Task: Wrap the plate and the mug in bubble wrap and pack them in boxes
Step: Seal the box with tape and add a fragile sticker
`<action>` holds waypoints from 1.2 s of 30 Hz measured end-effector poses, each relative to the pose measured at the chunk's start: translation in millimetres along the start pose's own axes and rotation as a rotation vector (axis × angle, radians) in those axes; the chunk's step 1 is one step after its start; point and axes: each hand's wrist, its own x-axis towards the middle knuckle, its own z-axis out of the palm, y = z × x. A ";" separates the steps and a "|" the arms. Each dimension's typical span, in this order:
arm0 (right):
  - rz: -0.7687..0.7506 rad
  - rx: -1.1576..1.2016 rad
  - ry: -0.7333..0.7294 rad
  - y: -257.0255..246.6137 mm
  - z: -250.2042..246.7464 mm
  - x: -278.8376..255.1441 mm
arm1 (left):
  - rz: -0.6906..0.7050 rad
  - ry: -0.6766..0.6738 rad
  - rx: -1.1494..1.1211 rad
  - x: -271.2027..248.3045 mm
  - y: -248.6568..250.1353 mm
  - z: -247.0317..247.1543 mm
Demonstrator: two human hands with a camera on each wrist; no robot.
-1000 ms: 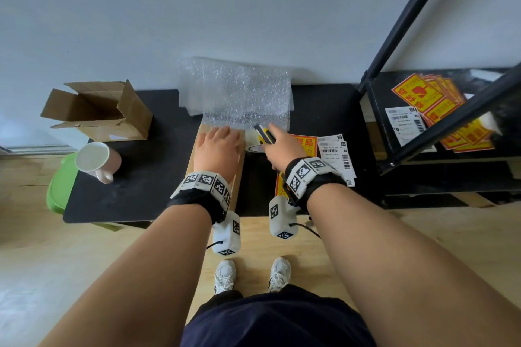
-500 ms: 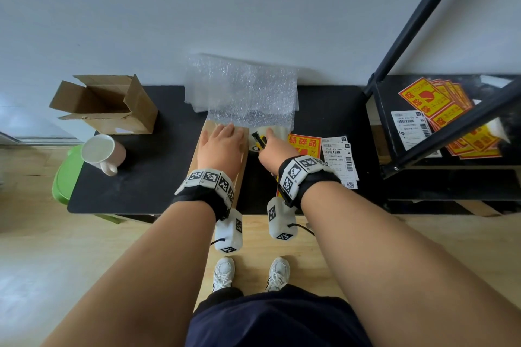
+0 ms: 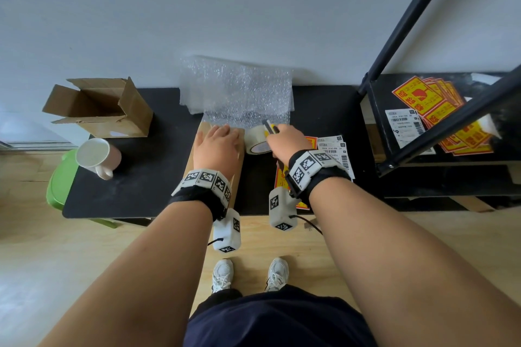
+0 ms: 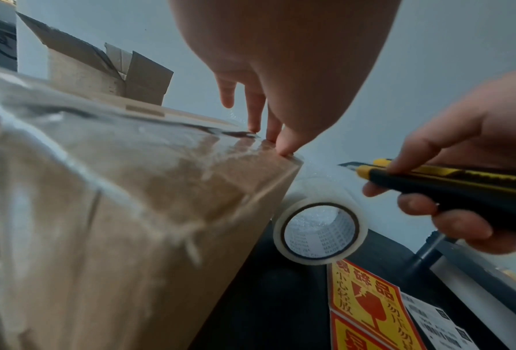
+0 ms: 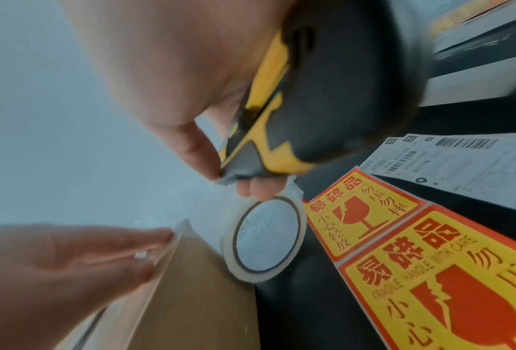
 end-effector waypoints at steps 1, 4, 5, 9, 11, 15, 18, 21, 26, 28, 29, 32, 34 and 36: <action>0.023 0.010 0.058 4.9 -2.8 3.7 | -0.003 0.012 -0.006 0.1 1.3 0.8; 0.112 0.019 0.144 24.7 -6.3 13.4 | -0.018 0.066 -0.033 -0.2 5.6 3.0; 0.140 0.001 0.134 32.1 -4.5 17.7 | -0.021 0.086 -0.038 -0.1 6.1 3.8; 0.289 -0.060 0.081 55.9 9.7 30.8 | -0.014 0.150 -0.070 -0.6 5.7 8.8; 0.368 -0.129 0.055 63.4 16.5 34.2 | -0.016 0.172 -0.090 0.2 5.1 10.4; 0.333 -0.264 0.022 75.3 24.5 41.4 | -0.026 0.170 -0.105 1.9 5.9 10.6; 0.273 -0.305 0.009 79.2 25.9 46.0 | -0.044 0.187 -0.121 2.0 7.2 9.2; 0.255 -0.268 -0.006 78.5 27.0 47.3 | -0.049 0.200 -0.147 0.3 8.3 8.6; 0.199 -0.190 0.020 67.4 18.7 45.1 | -0.062 0.201 -0.166 0.6 8.1 9.6; 0.123 -0.167 0.080 58.9 14.8 45.1 | -0.059 0.223 -0.189 1.4 9.7 7.8; 0.078 -0.154 0.113 54.5 13.3 46.3 | -0.059 0.233 -0.199 2.1 10.2 6.3; -0.063 -0.092 0.179 36.3 8.1 48.7 | -0.117 0.207 -0.231 5.0 11.8 1.8; -0.131 -0.055 0.158 23.4 4.9 49.9 | -0.173 0.233 -0.274 7.2 14.5 1.2; -0.192 -0.054 0.087 11.5 3.1 50.2 | -0.233 0.261 -0.278 10.6 17.6 -0.1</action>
